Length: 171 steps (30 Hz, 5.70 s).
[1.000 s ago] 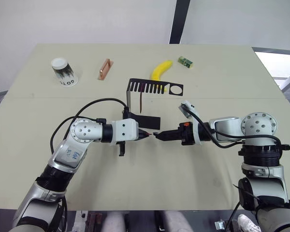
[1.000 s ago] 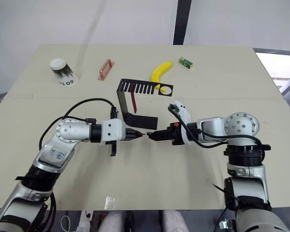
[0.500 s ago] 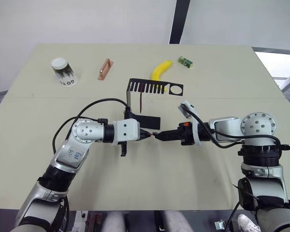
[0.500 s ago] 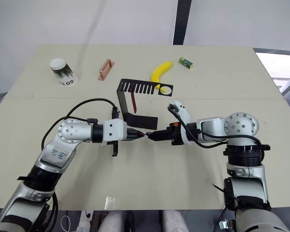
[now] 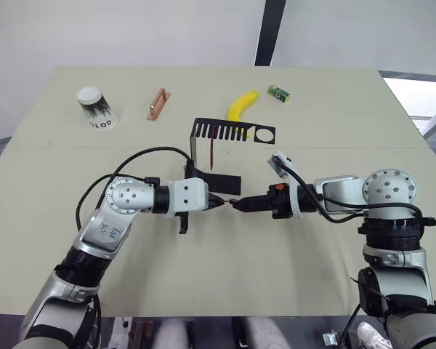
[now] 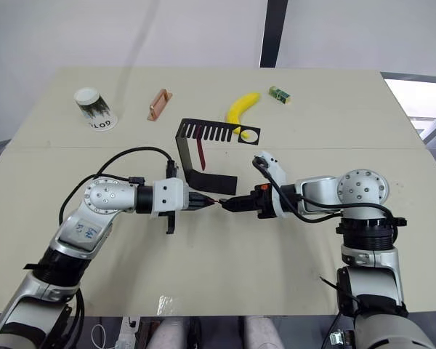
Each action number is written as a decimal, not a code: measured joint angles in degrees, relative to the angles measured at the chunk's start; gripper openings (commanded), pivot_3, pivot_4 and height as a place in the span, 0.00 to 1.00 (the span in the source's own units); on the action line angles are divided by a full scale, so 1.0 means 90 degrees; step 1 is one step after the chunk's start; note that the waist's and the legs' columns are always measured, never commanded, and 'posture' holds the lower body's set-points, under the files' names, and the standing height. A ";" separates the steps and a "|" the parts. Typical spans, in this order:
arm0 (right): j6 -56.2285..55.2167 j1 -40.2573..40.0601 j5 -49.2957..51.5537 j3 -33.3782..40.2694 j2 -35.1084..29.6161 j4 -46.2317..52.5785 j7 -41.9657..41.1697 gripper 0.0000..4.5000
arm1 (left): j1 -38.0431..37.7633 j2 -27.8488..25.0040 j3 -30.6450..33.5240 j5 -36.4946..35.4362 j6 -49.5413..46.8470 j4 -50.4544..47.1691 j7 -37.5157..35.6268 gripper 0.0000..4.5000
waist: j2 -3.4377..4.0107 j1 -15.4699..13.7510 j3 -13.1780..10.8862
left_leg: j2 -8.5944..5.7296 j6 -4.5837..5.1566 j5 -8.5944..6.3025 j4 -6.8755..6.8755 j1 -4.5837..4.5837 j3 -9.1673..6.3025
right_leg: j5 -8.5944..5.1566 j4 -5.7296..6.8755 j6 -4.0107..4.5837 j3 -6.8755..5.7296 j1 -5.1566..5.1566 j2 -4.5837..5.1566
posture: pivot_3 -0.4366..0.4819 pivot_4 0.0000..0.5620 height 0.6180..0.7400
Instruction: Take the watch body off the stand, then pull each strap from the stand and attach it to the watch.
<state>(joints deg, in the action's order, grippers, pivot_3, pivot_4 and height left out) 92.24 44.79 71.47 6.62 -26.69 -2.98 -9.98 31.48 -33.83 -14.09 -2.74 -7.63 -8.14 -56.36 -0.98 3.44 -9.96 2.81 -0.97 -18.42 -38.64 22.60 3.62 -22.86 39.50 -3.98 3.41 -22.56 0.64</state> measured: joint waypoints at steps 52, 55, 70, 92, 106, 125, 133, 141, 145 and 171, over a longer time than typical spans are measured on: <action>0.0000 0.0080 0.0126 -0.0014 0.0019 0.0263 0.0211 0.34 | 0.0099 0.0108 -0.0011 0.0091 -0.0111 0.0045 0.0020 0.00 | 0.0000 0.0000 0.0000 | 0.0000 0.0000 0.0000 -0.0001 0.0001 -0.0001 | 0.0000 0.0000 0.0000 0.0000 0.0000 0.0000 | 0.48 0.27 1.00; -0.0001 0.0079 0.0059 -0.0014 0.0046 0.0318 0.0206 0.34 | 0.0099 0.0115 -0.0011 0.0108 -0.0115 0.0047 0.0025 0.00 | 0.0000 -0.0001 0.0000 | 0.0000 0.0000 0.0000 -0.0001 0.0001 -0.0001 | 0.0000 0.0000 0.0000 0.0000 0.0000 0.0000 | 0.48 0.27 1.00; -0.0002 0.0079 -0.0128 -0.0007 0.0200 0.0404 0.0189 0.34 | 0.0163 0.0119 -0.0011 0.0122 -0.0119 0.0172 0.0003 0.00 | 0.0000 -0.0001 0.0000 | 0.0000 0.0000 0.0000 -0.0002 0.0001 -0.0001 | 0.0000 0.0000 0.0000 -0.0001 0.0000 0.0001 | 0.48 0.27 1.00; -0.0003 0.0167 -0.0429 -0.0075 0.0377 0.0570 0.0191 0.34 | 0.0188 0.0154 -0.0009 0.0213 -0.0125 0.0236 -0.0002 0.00 | 0.0000 0.0001 0.0000 | 0.0000 0.0000 0.0000 -0.0002 0.0002 -0.0002 | 0.0000 0.0001 0.0000 -0.0001 -0.0001 0.0001 | 0.48 0.27 1.00; -0.0003 0.0238 -0.0212 -0.0081 0.0376 0.0539 0.0200 0.34 | 0.0208 0.0158 0.0008 0.0223 -0.0124 0.0271 0.0002 0.00 | 0.0000 0.0004 0.0000 | 0.0000 0.0000 0.0000 -0.0002 0.0002 -0.0002 | 0.0000 0.0002 0.0000 -0.0002 -0.0002 0.0001 | 0.48 0.27 1.00; -0.0003 0.0239 -0.0244 -0.0148 0.0402 0.0647 0.0199 0.34 | 0.0209 0.0169 0.0005 0.0271 -0.0115 0.0347 0.0001 0.00 | 0.0000 0.0005 0.0000 | 0.0000 0.0000 0.0000 -0.0002 0.0002 -0.0003 | 0.0000 0.0002 0.0000 -0.0002 -0.0002 0.0001 | 0.48 0.27 1.00; -0.0003 0.0239 -0.0261 -0.0150 0.0427 0.0647 0.0199 0.34 | 0.0209 0.0190 0.0005 0.0273 -0.0039 0.0460 -0.0001 0.00 | 0.0000 0.0004 0.0000 | 0.0000 0.0000 0.0000 -0.0002 0.0002 -0.0003 | 0.0000 0.0002 0.0000 -0.0002 -0.0002 0.0001 | 0.48 0.27 1.00; -0.0004 0.0238 -0.0446 -0.0156 0.0416 0.0712 0.0110 0.34 | 0.0208 0.0173 0.0005 0.0285 -0.0033 0.0464 0.0001 0.00 | 0.0000 0.0007 0.0000 | 0.0000 0.0000 0.0000 -0.0003 0.0002 -0.0003 | 0.0000 0.0002 0.0000 -0.0002 -0.0002 0.0001 | 0.48 0.27 1.00; -0.0153 0.0213 -0.0707 -0.0378 0.0256 0.0967 -0.0232 0.34 | 0.0162 0.0118 0.0104 0.0079 -0.0247 0.0179 -0.0045 0.29 | 0.0000 0.0005 0.0000 | 0.0000 0.0000 0.0000 -0.0003 0.0007 -0.0004 | 0.0000 0.0002 0.0000 -0.0002 -0.0006 0.0001 | 0.48 0.27 1.00; -0.7507 -0.1610 -0.5249 -0.2497 -0.2153 0.2607 -0.5556 0.34 | -0.1347 -0.1810 0.2169 -0.3037 -0.2518 -0.1784 -0.1093 0.99 | 0.0000 0.0009 -0.0001 | -0.0003 0.0011 -0.0007 -0.0032 0.0013 -0.0029 | 0.0000 -0.0003 0.0000 -0.0004 0.0003 -0.0006 | 0.48 0.27 1.00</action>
<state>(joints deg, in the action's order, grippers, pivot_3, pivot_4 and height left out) 24.68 30.30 24.23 -15.86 -46.07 20.47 -59.98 19.35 -50.12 5.43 -30.07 -30.30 -24.19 -66.20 -0.98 3.52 -9.96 2.79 -0.87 -18.48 -38.93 22.71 3.36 -22.86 39.48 -3.98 3.37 -22.54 0.58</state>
